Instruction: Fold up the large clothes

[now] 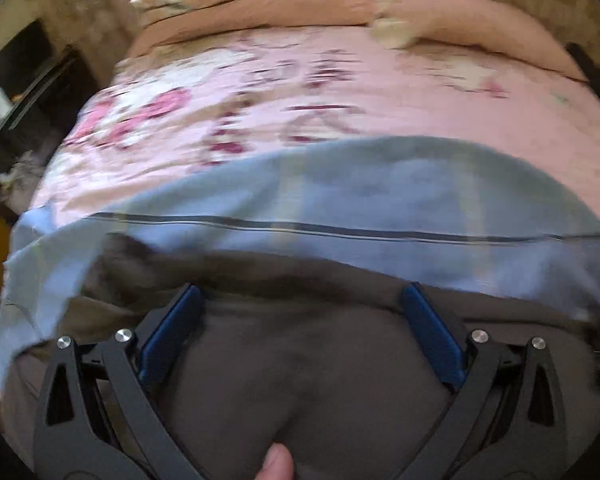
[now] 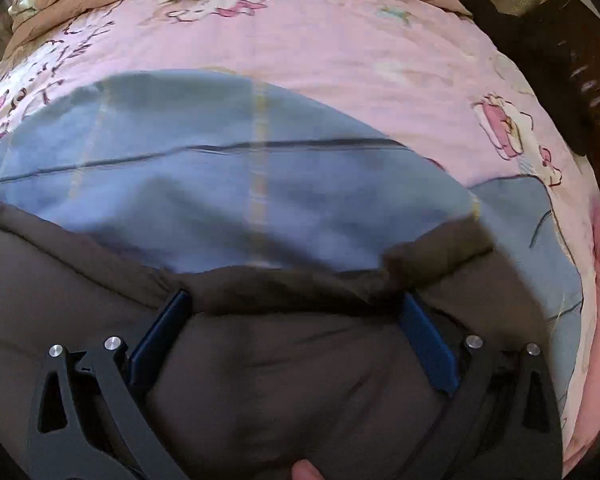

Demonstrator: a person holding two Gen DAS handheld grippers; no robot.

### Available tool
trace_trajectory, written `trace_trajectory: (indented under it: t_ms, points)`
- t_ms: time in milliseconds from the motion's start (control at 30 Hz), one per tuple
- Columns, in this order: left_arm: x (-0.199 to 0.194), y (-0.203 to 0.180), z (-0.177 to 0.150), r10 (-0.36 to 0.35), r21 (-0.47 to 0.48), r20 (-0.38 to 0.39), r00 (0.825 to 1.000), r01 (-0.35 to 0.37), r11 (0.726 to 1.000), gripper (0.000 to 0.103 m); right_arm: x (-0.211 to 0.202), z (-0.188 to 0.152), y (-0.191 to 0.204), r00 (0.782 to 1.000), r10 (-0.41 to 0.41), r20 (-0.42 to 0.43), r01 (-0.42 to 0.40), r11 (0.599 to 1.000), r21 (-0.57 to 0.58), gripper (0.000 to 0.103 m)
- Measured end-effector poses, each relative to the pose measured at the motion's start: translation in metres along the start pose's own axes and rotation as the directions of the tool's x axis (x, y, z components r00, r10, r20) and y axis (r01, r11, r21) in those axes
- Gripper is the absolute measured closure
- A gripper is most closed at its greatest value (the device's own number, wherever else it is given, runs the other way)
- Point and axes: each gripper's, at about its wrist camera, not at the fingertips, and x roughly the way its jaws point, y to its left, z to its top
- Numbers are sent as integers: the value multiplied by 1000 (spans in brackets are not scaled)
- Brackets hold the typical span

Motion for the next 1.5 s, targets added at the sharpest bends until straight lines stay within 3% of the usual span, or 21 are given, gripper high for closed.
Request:
trace_trajectory:
  t_ms: [100, 167, 267, 333, 433, 633, 800, 867, 900, 933, 1000, 1067, 1100, 1133, 1167, 1200, 1233, 1267, 1333, 1433, 1500]
  points:
    - [27, 56, -7, 46, -90, -47, 998, -50, 995, 2, 2, -8, -23, 993, -111, 50, 111, 994, 3, 1]
    - [21, 83, -23, 72, -96, -2, 997, -72, 993, 2, 2, -19, -42, 982, -169, 88, 167, 986, 30, 1]
    - [11, 112, -51, 63, -144, 43, 997, -56, 988, 2, 7, -32, -69, 998, -16, 57, 6, 987, 162, 1]
    - [8, 137, -69, 76, -247, 42, 996, -63, 967, 2, 3, -33, -62, 997, -24, 73, 13, 989, 146, 1]
    - [19, 168, -88, 8, -384, 11, 1000, -3, 923, 2, 0, -28, -45, 995, -47, 83, 40, 995, 90, 1]
    - [24, 151, -76, 73, -296, -13, 997, -73, 952, 2, -5, -39, -47, 994, -66, 88, 54, 990, 131, 1]
    - [10, 135, -66, 171, -205, -21, 985, -172, 964, 2, -21, -43, -11, 938, -304, 169, 300, 953, 45, 1]
    - [-29, 133, -57, 179, -241, 80, 981, -155, 958, 2, -47, -45, -8, 897, -385, 217, 374, 923, 94, 1]
    - [-56, 134, -56, 141, -276, 167, 976, -91, 957, 2, -72, -52, -8, 878, -375, 297, 346, 927, 147, 1]
    - [-96, 131, -57, 58, -292, 274, 960, 26, 956, 2, -99, -61, -8, 868, -322, 378, 271, 945, 183, 1]
    - [-152, 112, -66, -98, -218, 384, 918, 193, 957, 2, -153, -86, -2, 855, -142, 500, 53, 981, 188, 1]
    - [-172, 88, -78, -183, -117, 408, 894, 250, 961, 2, -173, -106, 9, 850, 20, 526, -120, 980, 156, 1]
    - [-171, 75, -85, -187, -77, 395, 899, 235, 969, 2, -169, -112, 17, 860, 117, 496, -210, 969, 135, 1]
    - [-156, 60, -94, -158, -43, 360, 920, 186, 982, 2, -160, -114, 23, 878, 153, 453, -236, 963, 133, 1]
    - [-130, 49, -103, -125, -33, 296, 947, 141, 989, 2, -136, -117, 33, 916, 175, 361, -240, 960, 142, 1]
    - [-90, 45, -118, -161, -60, 199, 967, 176, 983, 2, -116, -122, 37, 919, 212, 332, -275, 949, 154, 1]
    - [-80, 56, -127, -225, -134, 244, 943, 263, 956, 2, -108, -132, 35, 897, 225, 382, -307, 937, 169, 1]
    - [-80, 64, -130, -243, -172, 280, 929, 298, 939, 2, -108, -140, 35, 876, 194, 441, -296, 939, 175, 1]
    - [-79, 63, -123, -230, -171, 250, 941, 276, 946, 2, -110, -138, 42, 890, 150, 430, -246, 953, 178, 1]
    - [-88, 68, -117, -230, -161, 216, 949, 267, 950, 2, -117, -134, 36, 904, 169, 392, -259, 948, 188, 1]
    - [-105, 82, -116, -193, -200, 242, 951, 243, 949, 2, -137, -144, 13, 905, 102, 413, -231, 933, 275, 1]
